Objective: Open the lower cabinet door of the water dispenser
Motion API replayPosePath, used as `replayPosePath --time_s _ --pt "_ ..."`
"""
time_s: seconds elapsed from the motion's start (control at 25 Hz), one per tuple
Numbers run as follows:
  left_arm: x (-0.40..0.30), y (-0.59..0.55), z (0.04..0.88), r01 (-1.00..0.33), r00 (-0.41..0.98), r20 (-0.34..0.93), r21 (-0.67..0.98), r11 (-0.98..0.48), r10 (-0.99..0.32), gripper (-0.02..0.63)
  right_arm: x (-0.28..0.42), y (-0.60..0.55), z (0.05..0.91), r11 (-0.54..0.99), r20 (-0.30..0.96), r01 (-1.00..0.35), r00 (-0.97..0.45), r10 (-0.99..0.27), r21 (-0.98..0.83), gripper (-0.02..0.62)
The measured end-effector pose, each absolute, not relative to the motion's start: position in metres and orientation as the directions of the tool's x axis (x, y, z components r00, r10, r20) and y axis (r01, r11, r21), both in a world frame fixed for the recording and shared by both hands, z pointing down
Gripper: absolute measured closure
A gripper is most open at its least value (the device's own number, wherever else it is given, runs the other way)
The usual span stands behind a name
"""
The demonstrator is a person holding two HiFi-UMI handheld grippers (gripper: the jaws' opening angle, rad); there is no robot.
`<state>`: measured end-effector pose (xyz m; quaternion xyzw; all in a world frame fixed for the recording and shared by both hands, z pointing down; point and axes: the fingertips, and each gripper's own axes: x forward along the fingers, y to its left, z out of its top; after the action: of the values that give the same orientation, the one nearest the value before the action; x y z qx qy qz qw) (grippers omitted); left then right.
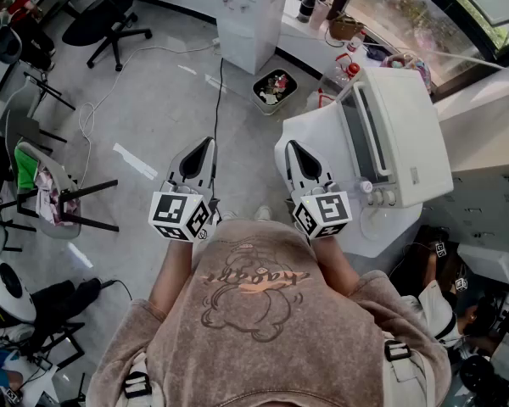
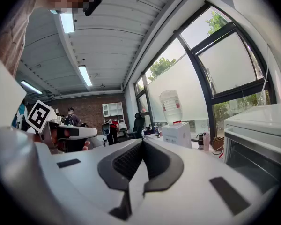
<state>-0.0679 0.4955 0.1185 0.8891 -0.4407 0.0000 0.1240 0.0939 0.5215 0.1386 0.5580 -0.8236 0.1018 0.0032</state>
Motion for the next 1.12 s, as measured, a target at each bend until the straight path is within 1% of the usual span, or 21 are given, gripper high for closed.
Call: replayPosePath --time_s 0.6,0.88,1.12 --pt "-0.09 0.498 0.12 -0.774 0.628 0.116 0.192 -0.603 -0.769 0.594 0.078 0.53 0.139 0.345 0.122 -0.926 -0.364 -0.923 -0.153 0.595" --pt "-0.103 0.497 0.133 -0.737 0.673 0.112 0.178 -0.652 -0.731 0.594 0.068 0.542 0.16 0.303 0.133 -0.944 -0.32 -0.938 -0.132 0.595" --pt "-0.112 0.48 0.142 -0.734 0.676 0.111 0.185 -0.653 -0.728 0.594 0.058 0.533 0.17 0.305 0.149 -0.945 -0.32 -0.936 -0.118 0.595"
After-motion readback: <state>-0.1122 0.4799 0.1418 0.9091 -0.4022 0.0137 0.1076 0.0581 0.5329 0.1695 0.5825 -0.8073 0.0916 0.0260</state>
